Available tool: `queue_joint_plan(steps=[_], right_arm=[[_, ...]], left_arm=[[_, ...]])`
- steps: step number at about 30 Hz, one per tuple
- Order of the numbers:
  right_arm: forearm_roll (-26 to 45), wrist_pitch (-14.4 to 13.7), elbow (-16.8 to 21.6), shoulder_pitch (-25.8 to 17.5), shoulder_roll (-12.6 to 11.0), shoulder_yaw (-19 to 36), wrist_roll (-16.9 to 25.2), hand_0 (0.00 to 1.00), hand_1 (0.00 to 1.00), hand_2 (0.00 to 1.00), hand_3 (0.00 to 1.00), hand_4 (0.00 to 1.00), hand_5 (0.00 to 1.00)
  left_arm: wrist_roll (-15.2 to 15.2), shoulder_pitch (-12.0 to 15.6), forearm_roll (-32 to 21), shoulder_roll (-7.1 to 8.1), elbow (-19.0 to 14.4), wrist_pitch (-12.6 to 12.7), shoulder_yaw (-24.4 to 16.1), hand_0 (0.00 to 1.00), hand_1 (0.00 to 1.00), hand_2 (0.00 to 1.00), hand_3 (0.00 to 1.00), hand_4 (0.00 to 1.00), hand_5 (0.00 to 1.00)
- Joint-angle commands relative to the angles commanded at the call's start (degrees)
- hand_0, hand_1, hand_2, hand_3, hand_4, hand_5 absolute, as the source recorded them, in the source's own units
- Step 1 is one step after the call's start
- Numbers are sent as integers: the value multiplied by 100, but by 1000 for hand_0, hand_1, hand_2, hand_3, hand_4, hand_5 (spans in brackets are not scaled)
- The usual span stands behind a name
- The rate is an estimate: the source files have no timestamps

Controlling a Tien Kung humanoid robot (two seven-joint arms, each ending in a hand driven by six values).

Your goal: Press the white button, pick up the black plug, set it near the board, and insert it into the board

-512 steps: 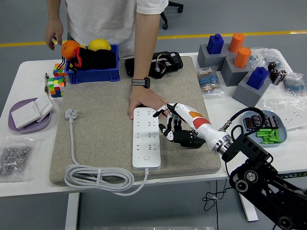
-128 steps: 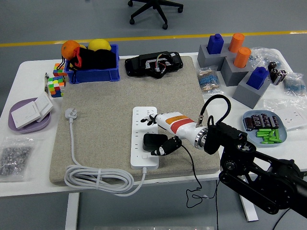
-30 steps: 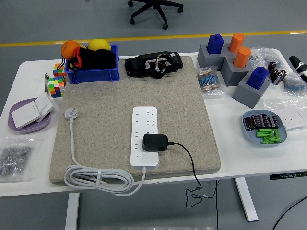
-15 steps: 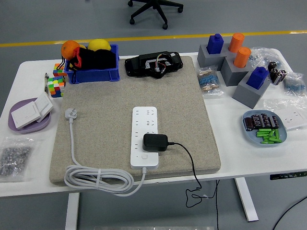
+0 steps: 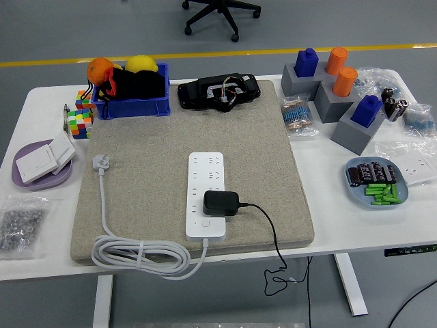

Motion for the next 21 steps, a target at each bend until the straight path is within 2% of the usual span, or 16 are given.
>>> queue_joint_plan(steps=[15, 21], right_arm=[[-5, 0, 2, 23, 5, 58, -8, 847, 712, 710, 706, 866, 443], [-5, 1, 19, 35, -2, 60, -5, 846, 708, 700, 703, 857, 434]], left_arm=[[-30, -57, -140, 3, 0, 2, 142, 810, 778, 732, 762, 588, 529], [-3, -62, -60, 1, 0, 1, 63, 810, 778, 732, 762, 589, 529]])
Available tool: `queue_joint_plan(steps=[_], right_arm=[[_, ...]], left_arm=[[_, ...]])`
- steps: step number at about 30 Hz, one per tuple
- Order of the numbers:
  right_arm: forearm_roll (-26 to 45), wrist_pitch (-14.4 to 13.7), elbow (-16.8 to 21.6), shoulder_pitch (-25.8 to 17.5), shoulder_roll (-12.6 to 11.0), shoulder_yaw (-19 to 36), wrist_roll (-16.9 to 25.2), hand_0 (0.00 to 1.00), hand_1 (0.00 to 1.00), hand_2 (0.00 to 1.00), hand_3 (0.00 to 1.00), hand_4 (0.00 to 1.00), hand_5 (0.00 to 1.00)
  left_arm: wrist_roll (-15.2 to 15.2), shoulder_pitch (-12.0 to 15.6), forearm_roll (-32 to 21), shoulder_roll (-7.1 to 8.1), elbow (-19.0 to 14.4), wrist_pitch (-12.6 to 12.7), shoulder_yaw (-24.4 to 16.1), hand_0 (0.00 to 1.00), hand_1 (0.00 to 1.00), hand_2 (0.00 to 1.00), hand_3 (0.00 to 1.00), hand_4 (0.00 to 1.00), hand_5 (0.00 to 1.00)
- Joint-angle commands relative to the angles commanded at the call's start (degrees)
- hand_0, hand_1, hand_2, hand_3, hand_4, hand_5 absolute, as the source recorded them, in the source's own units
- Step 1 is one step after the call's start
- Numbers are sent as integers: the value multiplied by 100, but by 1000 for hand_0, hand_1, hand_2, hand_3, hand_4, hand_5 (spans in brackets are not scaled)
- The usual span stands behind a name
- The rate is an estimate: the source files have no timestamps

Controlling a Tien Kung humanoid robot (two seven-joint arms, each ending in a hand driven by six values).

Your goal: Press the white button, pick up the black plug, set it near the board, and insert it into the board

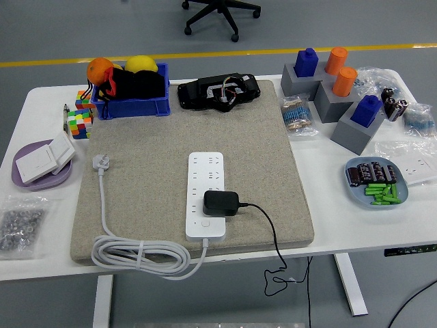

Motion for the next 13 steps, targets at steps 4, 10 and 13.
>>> queue_joint_plan(steps=[4, 10, 13], right_arm=[[1, 2, 7, 0, 3, 5, 3, 841, 701, 692, 701, 851, 428], [3, 8, 9, 2, 4, 34, -3, 841, 693, 684, 698, 849, 427], [0, 11, 16, 16, -6, 42, -11, 841, 693, 684, 698, 849, 427]], left_arm=[[8, 3, 12, -7, 0, -3, -5, 810, 778, 732, 761, 589, 529], [-4, -5, -10, -5, 0, -2, 30, 810, 778, 732, 762, 589, 530], [0, -9, -7, -5, 0, -4, 31, 810, 778, 732, 762, 589, 530]])
